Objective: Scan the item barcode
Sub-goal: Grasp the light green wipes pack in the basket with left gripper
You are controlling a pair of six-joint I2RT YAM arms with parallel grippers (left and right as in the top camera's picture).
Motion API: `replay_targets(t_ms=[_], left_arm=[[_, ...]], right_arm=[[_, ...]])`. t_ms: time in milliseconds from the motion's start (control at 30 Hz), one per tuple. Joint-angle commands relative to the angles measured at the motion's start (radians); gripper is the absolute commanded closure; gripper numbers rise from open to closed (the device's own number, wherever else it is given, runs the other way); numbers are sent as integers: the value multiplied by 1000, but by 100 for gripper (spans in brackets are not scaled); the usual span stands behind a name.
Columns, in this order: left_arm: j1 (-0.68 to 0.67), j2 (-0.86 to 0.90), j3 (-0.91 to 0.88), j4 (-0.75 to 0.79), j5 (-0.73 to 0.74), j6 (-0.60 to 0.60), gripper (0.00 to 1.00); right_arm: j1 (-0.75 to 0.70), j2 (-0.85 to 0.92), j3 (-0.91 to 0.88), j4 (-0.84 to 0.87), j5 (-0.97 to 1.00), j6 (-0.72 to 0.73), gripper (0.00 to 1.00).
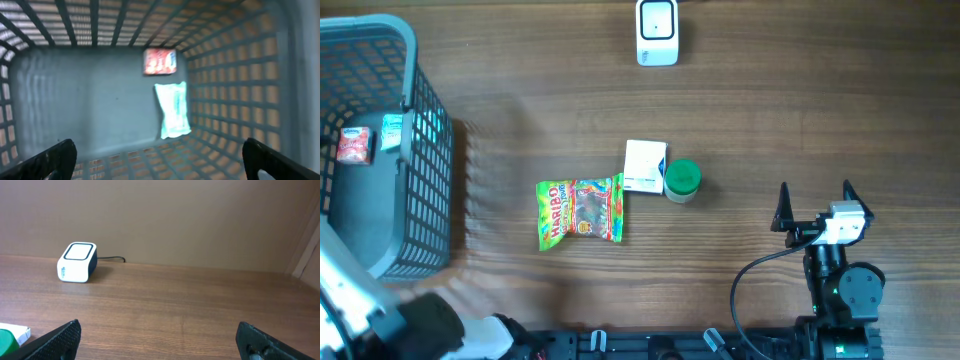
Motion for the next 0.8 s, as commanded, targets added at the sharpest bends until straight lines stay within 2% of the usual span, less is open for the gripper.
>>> replay_targets(t_ms=[0,67,133,400,700,767], left_arm=[[8,151,-5,19,101,21,0],[-6,230,-5,64,180,85,0],[-21,311,-5,102,216,88,0],[-78,537,-5,199,215,82,0],[-127,660,-7,281,211,82,0],[-130,666,-16,283,186,82,9]], right_arm=[[3,-6,-1,6,-8,-5,0],[3,-6,-1,6,-8,-5,0],[3,-6,-1,6,-8,-5,0],[3,-6,-1,5,-9,-5,0],[3,-6,-1,5,-8,-5,0],[3,-6,-1,6,-8,-5,0]])
